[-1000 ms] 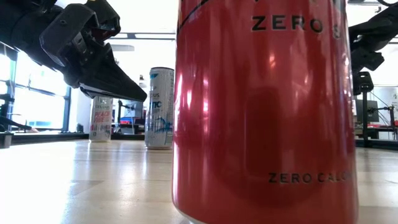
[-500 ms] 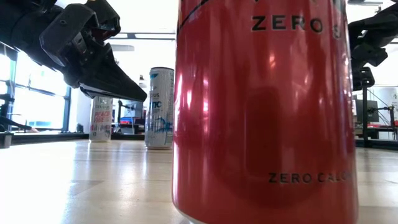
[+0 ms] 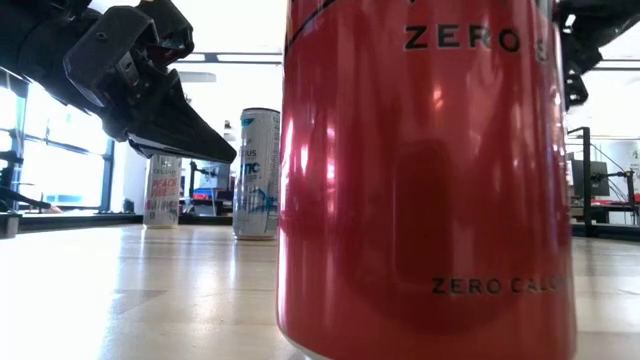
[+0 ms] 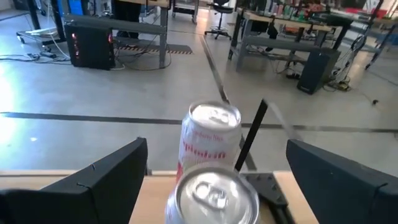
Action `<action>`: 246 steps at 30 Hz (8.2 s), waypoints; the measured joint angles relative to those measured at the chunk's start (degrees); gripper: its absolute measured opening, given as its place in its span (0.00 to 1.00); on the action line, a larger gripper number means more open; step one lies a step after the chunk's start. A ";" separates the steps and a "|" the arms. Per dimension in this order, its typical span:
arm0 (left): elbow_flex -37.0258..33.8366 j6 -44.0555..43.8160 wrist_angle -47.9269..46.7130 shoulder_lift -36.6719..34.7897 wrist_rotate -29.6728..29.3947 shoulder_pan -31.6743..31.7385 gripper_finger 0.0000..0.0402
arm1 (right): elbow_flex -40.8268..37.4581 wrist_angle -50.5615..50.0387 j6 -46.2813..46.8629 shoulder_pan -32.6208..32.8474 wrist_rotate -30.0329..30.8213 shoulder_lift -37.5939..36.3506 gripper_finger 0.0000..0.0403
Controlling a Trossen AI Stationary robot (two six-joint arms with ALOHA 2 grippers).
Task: Place canned beverage on shelf
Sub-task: Put the pink soda can on the shelf aligned with the other pink soda can, then put the bottom red soda can on the shelf
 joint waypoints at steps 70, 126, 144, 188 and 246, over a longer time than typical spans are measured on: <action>0.00 1.02 -0.39 -0.01 0.04 -0.01 0.02 | 4.41 -23.02 8.03 0.51 -20.10 0.08 0.00; 0.02 0.04 -2.99 0.01 1.05 0.88 0.02 | 42.28 -54.40 -13.47 -16.31 -27.87 36.27 0.00; 0.02 2.47 -2.97 0.01 9.46 3.04 0.02 | 42.28 -53.21 -5.03 6.84 -21.42 13.94 0.00; 0.00 16.98 10.90 0.01 5.40 -5.95 0.00 | 42.26 -28.78 4.73 60.04 -18.14 39.60 0.00; -0.02 14.84 12.13 0.01 -2.06 -14.91 0.00 | 103.34 -57.11 -3.75 59.70 -61.50 78.23 0.74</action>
